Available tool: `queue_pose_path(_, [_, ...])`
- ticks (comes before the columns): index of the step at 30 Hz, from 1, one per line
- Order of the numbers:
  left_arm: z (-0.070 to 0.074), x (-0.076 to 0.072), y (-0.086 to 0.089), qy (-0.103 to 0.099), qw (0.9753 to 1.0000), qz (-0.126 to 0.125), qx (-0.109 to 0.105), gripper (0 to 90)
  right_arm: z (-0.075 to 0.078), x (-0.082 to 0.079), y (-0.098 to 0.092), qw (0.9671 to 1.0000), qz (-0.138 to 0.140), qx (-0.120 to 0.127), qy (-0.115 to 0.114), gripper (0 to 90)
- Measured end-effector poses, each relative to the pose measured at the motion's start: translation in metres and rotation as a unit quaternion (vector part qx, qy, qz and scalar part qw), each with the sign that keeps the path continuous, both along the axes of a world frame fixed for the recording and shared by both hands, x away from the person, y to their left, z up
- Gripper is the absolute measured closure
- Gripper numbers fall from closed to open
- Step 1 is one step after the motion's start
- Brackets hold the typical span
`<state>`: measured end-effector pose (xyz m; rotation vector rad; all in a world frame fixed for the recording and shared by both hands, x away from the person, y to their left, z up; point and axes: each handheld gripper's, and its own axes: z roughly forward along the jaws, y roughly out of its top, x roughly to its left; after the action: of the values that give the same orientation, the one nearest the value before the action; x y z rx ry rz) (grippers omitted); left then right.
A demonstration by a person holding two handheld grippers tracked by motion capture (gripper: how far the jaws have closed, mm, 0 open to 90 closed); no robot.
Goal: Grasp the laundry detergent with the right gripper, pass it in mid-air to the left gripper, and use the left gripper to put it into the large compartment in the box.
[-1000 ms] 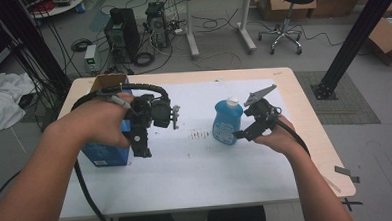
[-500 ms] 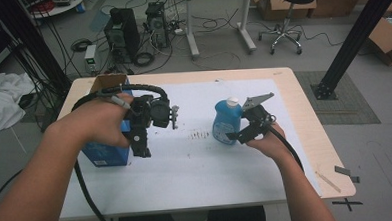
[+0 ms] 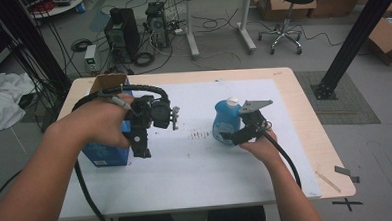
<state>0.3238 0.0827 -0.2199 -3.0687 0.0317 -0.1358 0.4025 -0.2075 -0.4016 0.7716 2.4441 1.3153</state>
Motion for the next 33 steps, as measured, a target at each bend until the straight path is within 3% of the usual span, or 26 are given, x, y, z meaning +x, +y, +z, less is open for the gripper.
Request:
queue_pose_path(18, [-0.0012,0.0012,0.0,-0.001,1.0,-0.002,0.003,0.1,-0.0048,-0.0008,0.0041,0.9985,-0.02,0.036,-0.036,7.1])
queue_pose_path(33, [-0.0023,0.0016,0.0024,-0.001,1.0,0.0,0.001,0.1,-0.0066,-0.0017,0.005,0.998,-0.025,0.033,-0.047,21.4])
